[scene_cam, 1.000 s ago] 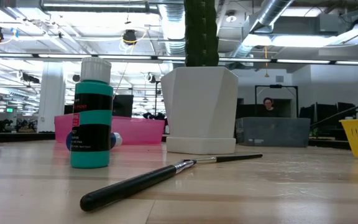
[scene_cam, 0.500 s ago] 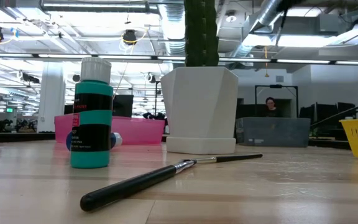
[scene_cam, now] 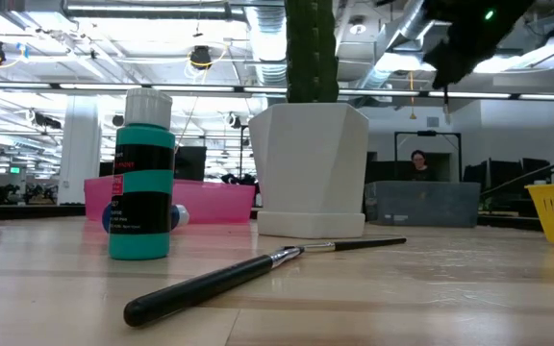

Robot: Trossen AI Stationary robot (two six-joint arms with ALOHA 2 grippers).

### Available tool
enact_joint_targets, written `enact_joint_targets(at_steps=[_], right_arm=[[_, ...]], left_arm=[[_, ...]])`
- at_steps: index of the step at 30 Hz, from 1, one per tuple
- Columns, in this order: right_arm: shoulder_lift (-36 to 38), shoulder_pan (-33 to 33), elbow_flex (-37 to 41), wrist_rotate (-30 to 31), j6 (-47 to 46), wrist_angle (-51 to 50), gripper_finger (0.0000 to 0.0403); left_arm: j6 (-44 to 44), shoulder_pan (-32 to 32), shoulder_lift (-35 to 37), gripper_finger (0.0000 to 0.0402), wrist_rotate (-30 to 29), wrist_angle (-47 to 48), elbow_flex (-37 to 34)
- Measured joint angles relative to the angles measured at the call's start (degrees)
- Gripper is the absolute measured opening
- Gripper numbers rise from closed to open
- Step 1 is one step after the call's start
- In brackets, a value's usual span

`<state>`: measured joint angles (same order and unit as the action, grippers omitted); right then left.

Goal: Pick & Place Paint Supplies
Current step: Put the eyeshadow brush into the black bin

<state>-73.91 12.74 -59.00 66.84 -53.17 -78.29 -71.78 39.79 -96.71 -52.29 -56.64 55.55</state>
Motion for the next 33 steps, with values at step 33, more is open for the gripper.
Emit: enact_joint_targets(at_steps=[33], right_arm=[[-7.51,-48.29,3.12,-41.48,71.15,35.04,0.0007]], left_arm=[[-1.24,-1.64,0.0,0.0117,-2.99,0.02,-0.02]])
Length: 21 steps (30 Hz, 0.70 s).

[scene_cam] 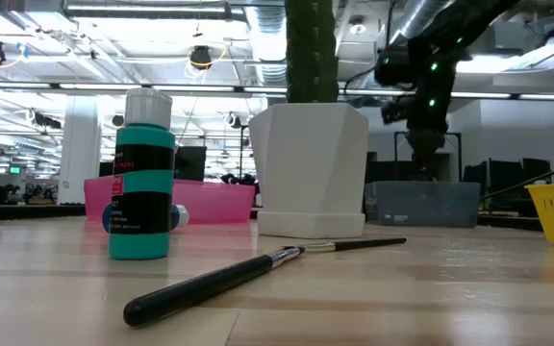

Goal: Pick & Place Paint Supplies
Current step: Put the eyeshadow brush into the black bin

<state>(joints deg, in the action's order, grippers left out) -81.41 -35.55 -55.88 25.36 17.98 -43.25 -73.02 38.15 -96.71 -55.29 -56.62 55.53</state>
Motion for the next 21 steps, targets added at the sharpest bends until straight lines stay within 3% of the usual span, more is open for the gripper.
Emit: enact_joint_targets(at_steps=[6,21], right_arm=[[-6.08,-0.49,-1.1,0.78,1.82,0.08,0.0007],[-12.2,-1.38,-1.16,1.72,3.95,0.87,0.0007]], left_arm=[[0.28,0.02,0.0,0.0117,-0.07,0.0,0.0],[0.45,0.02,0.0,0.0118,-0.74,0.02,0.0]])
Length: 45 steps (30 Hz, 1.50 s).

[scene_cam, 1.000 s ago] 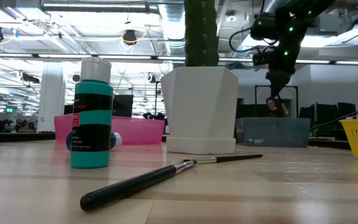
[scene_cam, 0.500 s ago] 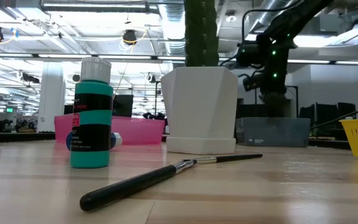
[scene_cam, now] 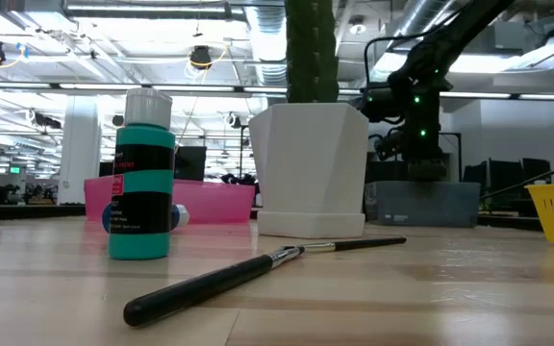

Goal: Pick & Place Paint Supplies
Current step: Put the eyeshadow brush into the black bin, then put the light blue paint bottle into the yellow basket

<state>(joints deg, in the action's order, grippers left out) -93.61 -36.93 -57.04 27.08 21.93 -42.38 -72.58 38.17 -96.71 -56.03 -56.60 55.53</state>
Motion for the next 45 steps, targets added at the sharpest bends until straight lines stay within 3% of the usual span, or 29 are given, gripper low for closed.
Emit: enact_joint_targets(at_steps=[13,20,30,38,45], right_arm=[[-1.28,-0.04,0.0,-0.12,0.55,1.26,0.0009],[-1.28,-0.02,0.0,-1.76,-0.35,1.28,0.005],[-0.63,-0.02,0.0,-1.74,-1.0,1.27,0.0059],[10.44,0.96,0.0,-2.02,-2.26,1.26,0.006],[26.47,5.24,0.0,-14.44,-11.26,1.57,0.0061]], left_arm=[[0.0,0.0,0.0,0.0118,0.04,0.0,0.0],[0.0,0.0,0.0,0.0118,0.07,0.0,0.0],[0.0,0.0,0.0,0.0118,0.09,0.0,0.0],[-0.34,0.0,0.0,0.0118,-0.81,0.0,0.0],[-1.12,0.0,0.01,0.0118,-3.79,0.0,0.0]])
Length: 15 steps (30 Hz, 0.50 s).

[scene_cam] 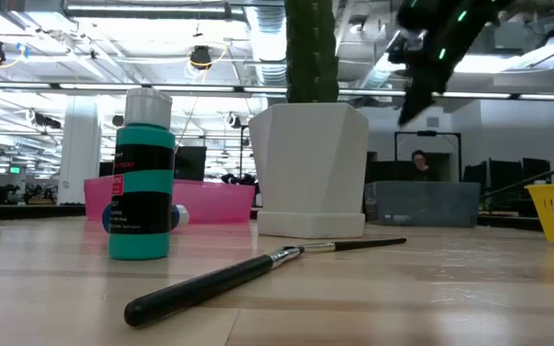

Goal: Pick & Place Paint Supplies
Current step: Put the light blue paint bottle into the yellow basket

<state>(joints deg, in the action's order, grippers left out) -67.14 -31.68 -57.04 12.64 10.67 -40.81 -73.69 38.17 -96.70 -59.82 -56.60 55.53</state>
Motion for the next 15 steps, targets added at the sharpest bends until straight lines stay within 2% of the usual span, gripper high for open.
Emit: enact_joint_targets(at_steps=[5,10,15], right_arm=[[10.21,7.94,0.0,-6.49,-6.43,0.38,0.0061],[17.68,19.76,1.61,-6.78,-14.42,1.98,0.0061],[22.71,33.69,11.1,-6.53,-17.76,18.38,0.0061]], left_arm=[[-0.9,0.0,-0.01,0.0118,-2.79,0.0,0.0],[-0.93,0.0,-0.01,0.0118,-3.62,0.0,0.0],[-0.96,0.0,-0.01,0.0118,-5.83,-0.04,0.0]])
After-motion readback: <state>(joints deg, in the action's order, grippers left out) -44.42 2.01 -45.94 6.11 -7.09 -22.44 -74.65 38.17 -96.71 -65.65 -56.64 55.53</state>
